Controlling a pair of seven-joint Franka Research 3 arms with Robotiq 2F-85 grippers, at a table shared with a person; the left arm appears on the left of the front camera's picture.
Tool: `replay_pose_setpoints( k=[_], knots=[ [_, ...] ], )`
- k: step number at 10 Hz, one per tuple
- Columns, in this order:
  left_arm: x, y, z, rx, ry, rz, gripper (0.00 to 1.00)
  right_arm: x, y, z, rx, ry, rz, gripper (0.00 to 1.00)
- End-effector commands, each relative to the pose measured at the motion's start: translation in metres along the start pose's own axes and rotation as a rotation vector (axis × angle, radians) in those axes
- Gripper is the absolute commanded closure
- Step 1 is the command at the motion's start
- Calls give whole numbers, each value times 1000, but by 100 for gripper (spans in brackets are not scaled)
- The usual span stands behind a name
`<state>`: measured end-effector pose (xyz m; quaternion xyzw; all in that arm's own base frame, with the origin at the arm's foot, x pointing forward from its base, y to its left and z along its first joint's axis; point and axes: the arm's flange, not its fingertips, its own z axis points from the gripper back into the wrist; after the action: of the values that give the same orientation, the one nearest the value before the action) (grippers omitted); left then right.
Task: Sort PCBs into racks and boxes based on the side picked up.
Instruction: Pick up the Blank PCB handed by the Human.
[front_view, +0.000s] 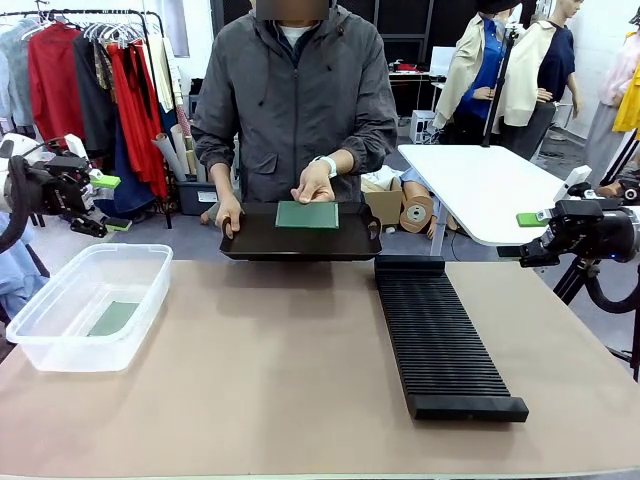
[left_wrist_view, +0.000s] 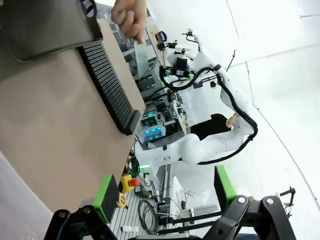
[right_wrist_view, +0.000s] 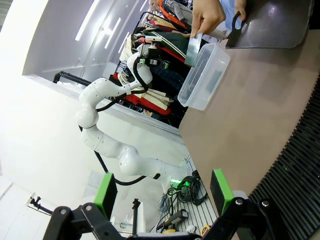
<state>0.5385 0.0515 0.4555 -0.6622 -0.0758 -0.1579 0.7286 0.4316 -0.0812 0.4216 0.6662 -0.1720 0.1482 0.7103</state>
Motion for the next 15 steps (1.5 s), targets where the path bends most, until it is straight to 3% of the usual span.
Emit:
replay_pose_setpoints(
  k=[1,15],
  knots=[
    [-1,1,1,19,-3,10,0,2,2,1,-1,0,10,0],
    [-1,1,1,19,-3,10,0,0,0,0,0,0,0,0]
  ],
)
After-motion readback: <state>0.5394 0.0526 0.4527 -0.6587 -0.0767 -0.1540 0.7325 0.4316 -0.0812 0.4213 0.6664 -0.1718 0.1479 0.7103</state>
